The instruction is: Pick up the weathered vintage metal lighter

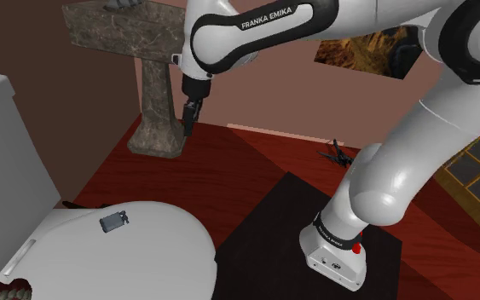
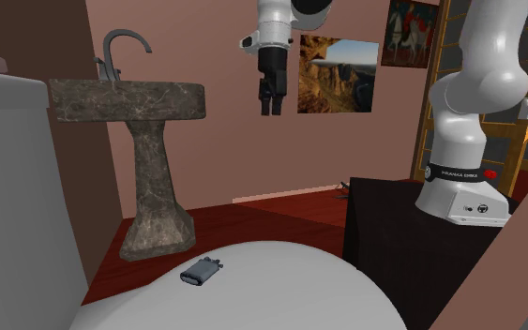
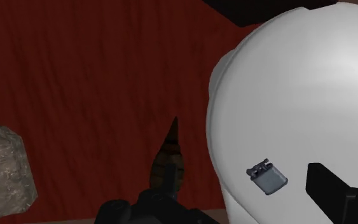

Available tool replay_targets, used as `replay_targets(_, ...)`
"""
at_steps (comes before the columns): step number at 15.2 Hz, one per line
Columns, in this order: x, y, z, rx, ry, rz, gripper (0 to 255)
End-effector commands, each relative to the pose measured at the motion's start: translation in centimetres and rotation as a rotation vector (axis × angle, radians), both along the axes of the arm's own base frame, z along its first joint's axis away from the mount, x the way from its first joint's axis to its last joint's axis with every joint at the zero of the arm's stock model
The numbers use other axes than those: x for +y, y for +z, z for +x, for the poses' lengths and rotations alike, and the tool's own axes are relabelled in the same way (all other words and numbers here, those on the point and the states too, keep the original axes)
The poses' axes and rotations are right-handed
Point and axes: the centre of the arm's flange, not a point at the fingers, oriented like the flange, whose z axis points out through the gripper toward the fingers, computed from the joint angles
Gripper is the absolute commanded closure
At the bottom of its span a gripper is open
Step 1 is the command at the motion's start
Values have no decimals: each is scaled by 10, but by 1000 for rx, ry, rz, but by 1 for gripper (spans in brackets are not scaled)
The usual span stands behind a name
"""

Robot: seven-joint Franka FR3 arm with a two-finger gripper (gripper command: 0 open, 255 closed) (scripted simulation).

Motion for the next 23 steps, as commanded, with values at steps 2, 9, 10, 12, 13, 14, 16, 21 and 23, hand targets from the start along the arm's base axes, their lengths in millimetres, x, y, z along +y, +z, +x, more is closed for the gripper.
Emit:
replay_targets(2,21,-31,17,10,61,2,0)
replay_targets(9,77,-97,55,35,203,6,0)
replay_targets(10,85,-107,59,38,223,7,0)
replay_targets(12,102,-126,68,45,263,8,0)
replay_targets(13,111,-136,72,49,283,8,0)
replay_targets(14,120,-145,75,52,303,9,0)
replay_targets(16,137,-164,82,59,344,10,0)
replay_targets(21,183,-212,95,76,445,13,0)
replay_targets(23,201,-231,99,83,485,14,0)
